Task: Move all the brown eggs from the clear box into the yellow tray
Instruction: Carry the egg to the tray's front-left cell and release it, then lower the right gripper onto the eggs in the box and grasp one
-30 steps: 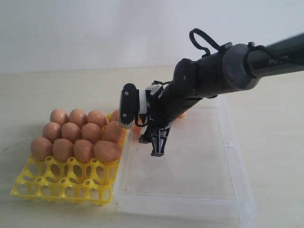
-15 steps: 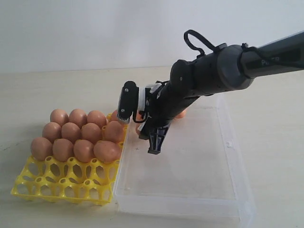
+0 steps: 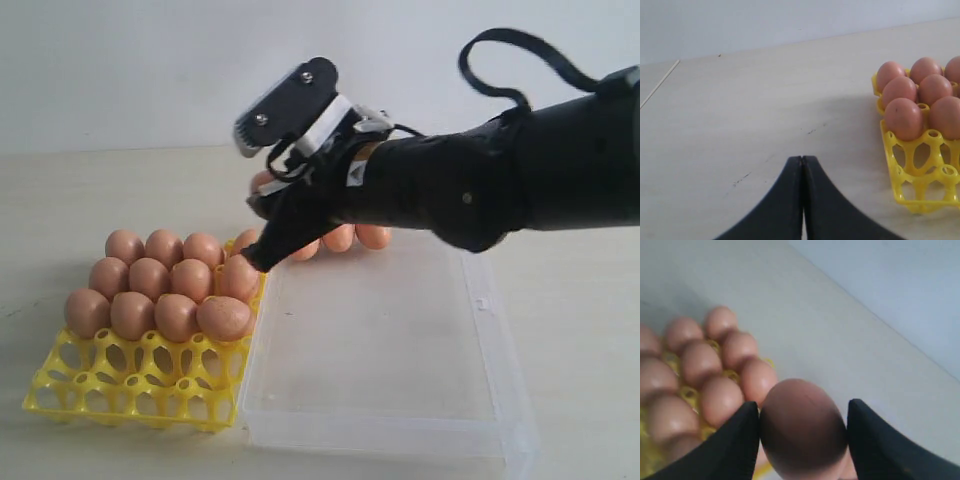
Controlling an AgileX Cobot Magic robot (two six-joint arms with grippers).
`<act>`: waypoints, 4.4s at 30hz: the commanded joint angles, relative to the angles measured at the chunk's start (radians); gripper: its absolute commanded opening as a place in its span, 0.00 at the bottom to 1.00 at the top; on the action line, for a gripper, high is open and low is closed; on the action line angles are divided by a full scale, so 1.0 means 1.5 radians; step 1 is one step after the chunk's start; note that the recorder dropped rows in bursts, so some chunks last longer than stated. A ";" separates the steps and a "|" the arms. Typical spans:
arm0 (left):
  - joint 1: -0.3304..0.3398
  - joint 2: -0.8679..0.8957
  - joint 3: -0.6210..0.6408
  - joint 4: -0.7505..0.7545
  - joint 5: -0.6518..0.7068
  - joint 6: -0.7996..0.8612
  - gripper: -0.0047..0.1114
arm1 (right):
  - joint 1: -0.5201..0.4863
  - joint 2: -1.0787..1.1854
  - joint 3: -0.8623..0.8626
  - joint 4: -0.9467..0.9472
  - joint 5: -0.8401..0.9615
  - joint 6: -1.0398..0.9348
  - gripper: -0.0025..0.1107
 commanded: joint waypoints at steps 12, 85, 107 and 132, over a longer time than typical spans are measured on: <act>-0.004 -0.004 -0.003 -0.002 -0.006 -0.003 0.04 | 0.131 0.194 -0.122 -0.438 -0.297 0.662 0.02; -0.004 -0.004 -0.003 -0.002 -0.006 -0.003 0.04 | -0.171 0.187 -0.230 -0.332 0.394 0.585 0.44; -0.004 -0.004 -0.003 -0.002 -0.006 -0.003 0.04 | -0.176 0.287 -0.351 -0.279 0.407 0.520 0.44; -0.004 -0.004 -0.003 -0.002 -0.006 -0.003 0.04 | -0.184 0.366 -0.356 -0.289 0.410 0.480 0.59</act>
